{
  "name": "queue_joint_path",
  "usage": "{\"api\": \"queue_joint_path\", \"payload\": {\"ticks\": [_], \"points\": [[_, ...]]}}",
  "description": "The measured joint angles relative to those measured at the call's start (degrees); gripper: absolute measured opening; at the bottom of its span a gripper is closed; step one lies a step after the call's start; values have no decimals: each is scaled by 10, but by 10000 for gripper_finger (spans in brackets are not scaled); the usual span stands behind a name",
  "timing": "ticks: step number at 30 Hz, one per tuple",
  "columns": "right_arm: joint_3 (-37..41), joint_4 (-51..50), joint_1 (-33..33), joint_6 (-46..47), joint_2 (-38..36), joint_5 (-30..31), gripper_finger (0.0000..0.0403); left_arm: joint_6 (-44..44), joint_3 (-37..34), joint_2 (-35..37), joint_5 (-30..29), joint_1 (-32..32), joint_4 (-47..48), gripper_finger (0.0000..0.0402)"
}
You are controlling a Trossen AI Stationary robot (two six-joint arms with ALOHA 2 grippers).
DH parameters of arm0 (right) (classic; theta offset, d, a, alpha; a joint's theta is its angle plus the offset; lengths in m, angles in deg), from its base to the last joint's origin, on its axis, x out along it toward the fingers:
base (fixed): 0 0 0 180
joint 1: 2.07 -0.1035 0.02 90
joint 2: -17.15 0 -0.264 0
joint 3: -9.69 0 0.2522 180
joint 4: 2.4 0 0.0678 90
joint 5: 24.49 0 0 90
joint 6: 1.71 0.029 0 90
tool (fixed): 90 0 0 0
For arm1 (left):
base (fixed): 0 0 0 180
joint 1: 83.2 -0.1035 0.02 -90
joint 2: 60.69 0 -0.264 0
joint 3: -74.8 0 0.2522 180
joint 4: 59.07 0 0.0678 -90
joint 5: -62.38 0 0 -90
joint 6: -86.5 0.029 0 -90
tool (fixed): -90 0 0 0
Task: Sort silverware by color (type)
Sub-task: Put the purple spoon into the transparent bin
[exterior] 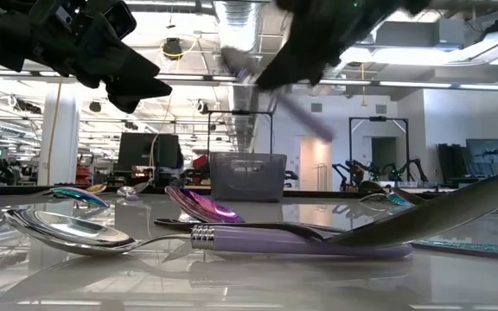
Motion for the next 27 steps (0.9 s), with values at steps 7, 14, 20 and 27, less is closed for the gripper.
{"api": "queue_joint_path", "payload": {"ticks": [7, 14, 20, 27], "points": [[0, -134, -97, 177, -116, -54, 18, 29, 0, 0, 29, 0, 0, 196], [0, -222, -252, 450, -176, 13, 19, 59, 0, 0, 49, 0, -1, 196], [-1, -333, -405, 779, -157, 142, 19, 53, 0, 0, 67, 0, -1, 196], [0, -522, -533, 1177, -70, 202, 17, 13, 0, 0, 74, 0, 0, 196]]}}
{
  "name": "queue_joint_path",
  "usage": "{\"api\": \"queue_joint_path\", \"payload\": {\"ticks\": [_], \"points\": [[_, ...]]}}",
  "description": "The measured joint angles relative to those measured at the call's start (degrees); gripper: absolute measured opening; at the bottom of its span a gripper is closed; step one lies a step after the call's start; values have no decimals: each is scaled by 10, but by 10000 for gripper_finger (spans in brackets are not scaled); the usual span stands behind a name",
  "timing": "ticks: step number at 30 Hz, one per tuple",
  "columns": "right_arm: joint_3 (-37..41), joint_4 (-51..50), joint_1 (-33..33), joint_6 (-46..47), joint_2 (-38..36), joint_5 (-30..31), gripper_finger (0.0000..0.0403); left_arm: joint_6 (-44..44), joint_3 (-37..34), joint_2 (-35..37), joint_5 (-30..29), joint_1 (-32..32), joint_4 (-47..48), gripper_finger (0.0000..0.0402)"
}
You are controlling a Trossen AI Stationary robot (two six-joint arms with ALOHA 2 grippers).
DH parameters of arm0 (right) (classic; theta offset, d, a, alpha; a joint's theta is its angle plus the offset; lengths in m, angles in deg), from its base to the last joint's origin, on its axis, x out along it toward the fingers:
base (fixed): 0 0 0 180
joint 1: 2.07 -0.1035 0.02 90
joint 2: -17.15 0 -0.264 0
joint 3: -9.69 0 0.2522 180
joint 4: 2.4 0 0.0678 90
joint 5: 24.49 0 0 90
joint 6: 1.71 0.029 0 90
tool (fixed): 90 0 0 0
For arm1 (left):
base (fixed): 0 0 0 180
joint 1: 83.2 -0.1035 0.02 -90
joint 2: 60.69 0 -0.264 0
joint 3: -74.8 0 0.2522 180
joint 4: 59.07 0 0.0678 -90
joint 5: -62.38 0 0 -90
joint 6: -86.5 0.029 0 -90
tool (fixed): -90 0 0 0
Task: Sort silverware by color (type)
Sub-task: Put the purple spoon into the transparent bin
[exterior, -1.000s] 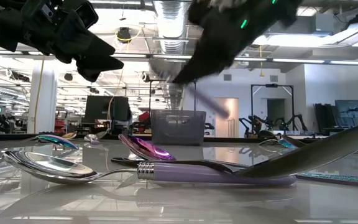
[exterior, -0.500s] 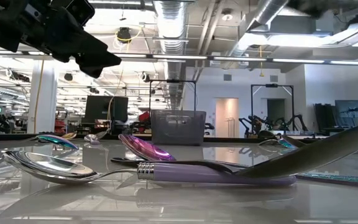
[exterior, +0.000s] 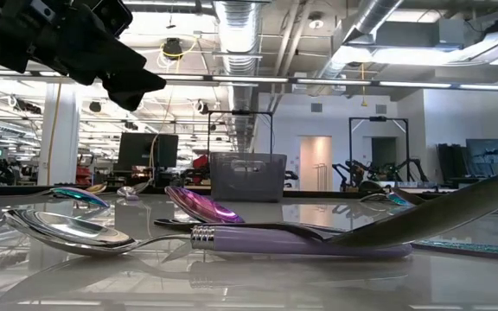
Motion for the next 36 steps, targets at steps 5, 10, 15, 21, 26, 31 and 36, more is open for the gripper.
{"api": "queue_joint_path", "payload": {"ticks": [5, 10, 15, 21, 26, 31, 36], "points": [[-1, 56, -6, 8, 38, 2, 18, -28, 0, 0, 0, 0, 3, 196], [0, 48, 4, 9, 60, -20, 20, -45, 0, 0, -11, 0, -3, 196], [-3, 50, 3, 9, 60, -14, 19, -67, 0, 0, -11, 0, -9, 196], [-17, 47, 4, 8, 60, -28, 20, -67, 0, 0, -16, 0, -15, 196], [-18, 29, 4, 7, 60, -37, 20, -66, 0, 0, -21, 0, -16, 196], [-18, 25, 4, 4, 60, -43, 29, -68, 0, 0, -21, 0, -16, 196], [-18, 24, 0, 2, 60, -56, 49, -67, 0, 0, -21, 0, -15, 196]]}}
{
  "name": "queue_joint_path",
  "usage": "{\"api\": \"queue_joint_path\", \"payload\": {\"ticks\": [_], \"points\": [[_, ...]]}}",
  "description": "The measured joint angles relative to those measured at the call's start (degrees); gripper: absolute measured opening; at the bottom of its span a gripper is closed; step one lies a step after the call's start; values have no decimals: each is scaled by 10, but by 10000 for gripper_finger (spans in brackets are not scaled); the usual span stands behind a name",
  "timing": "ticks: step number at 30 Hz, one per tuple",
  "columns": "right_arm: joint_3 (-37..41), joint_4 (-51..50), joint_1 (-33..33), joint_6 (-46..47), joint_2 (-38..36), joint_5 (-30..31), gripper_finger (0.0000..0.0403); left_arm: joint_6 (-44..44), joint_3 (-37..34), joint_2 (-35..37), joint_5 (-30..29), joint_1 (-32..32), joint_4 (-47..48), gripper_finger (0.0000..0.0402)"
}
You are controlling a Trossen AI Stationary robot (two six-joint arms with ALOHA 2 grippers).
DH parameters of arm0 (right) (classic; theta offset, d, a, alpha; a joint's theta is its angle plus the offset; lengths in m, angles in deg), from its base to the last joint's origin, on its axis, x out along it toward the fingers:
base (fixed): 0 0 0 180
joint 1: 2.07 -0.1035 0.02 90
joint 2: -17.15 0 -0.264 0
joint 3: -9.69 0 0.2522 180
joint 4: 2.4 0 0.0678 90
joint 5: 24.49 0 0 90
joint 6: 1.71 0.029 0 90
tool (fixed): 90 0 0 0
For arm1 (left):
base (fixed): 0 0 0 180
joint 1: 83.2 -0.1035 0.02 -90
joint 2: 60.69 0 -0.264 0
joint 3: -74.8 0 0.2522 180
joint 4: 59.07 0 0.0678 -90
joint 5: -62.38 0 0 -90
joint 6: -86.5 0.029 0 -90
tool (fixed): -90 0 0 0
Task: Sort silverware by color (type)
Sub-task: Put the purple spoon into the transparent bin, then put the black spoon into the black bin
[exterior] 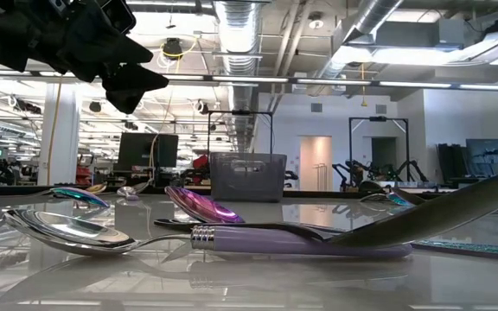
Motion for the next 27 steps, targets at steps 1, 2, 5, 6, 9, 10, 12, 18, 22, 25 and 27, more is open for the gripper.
{"api": "queue_joint_path", "payload": {"ticks": [1, 2, 5, 6, 9, 10, 12, 18, 22, 25, 27], "points": [[0, -1, 0, 0, 0, -7, 51, 0, 0, 0, 0, 0, 0, 196], [0, -4, 0, 0, 0, -18, 53, 0, 0, 0, 0, 0, 0, 196], [0, -20, 0, 4, 0, -35, 58, -2, 0, 0, 0, 0, 0, 196], [0, -24, 0, 4, 0, -36, 59, -3, 0, 0, 0, 0, 0, 196], [0, -35, 0, 4, 0, -39, 62, -4, 0, 0, 0, 0, 0, 196], [0, -39, 2, 4, 0, -42, 63, -5, 0, 0, 0, 0, 0, 196], [0, -49, 3, 4, 0, -55, 68, -9, 0, 0, 0, 0, 0, 196], [0, -84, 7, -1, -16, -76, 97, -9, 0, 0, 0, 0, 0, 196], [0, -90, 13, -20, -43, -76, 127, -9, 0, 0, 0, 0, 0, 196], [0, -95, 20, -44, -65, -76, 155, -9, 0, 0, 0, 0, 0, 196], [0, -100, 28, -64, -84, -76, 172, -9, 0, 0, 0, 0, 0, 196]]}}
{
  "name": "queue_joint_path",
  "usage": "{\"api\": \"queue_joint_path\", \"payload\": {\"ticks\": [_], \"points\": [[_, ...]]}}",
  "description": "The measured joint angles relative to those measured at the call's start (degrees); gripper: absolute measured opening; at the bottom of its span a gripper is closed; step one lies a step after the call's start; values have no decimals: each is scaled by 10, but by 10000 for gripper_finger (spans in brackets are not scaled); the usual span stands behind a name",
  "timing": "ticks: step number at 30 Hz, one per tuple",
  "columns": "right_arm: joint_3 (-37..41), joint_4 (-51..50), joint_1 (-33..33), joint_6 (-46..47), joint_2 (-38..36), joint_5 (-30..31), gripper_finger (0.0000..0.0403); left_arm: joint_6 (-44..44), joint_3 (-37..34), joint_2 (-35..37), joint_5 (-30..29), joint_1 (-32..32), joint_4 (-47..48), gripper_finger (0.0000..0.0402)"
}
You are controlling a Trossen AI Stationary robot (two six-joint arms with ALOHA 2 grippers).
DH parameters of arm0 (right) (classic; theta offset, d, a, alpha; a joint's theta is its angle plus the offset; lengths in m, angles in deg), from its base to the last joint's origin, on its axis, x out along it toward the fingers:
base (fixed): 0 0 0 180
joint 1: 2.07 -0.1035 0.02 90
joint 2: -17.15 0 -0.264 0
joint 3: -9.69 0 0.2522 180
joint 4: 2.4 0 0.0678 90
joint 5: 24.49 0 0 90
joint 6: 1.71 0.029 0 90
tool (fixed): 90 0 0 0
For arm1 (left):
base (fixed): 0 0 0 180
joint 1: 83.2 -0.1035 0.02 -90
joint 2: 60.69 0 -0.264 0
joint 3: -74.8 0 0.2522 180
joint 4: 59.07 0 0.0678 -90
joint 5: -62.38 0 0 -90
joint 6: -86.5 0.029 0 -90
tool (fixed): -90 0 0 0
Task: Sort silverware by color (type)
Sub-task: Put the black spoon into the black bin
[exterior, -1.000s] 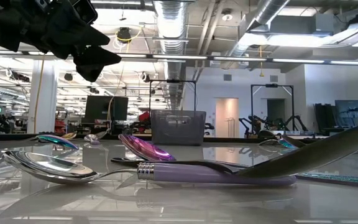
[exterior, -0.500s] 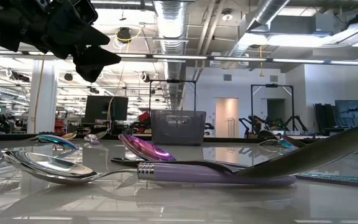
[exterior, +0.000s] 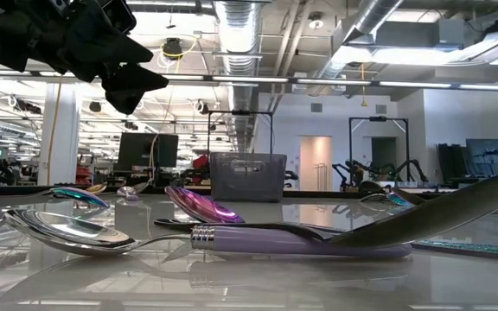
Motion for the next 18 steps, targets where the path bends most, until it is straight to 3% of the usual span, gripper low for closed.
{"api": "queue_joint_path", "payload": {"ticks": [6, 18], "points": [[0, 2, 32, -72, -46, 7, 200, 0, 0, 0, 0, 0, 1, 196], [0, 2, 113, -303, -67, 28, 188, 6, 0, 0, 0, 0, 6, 196]]}}
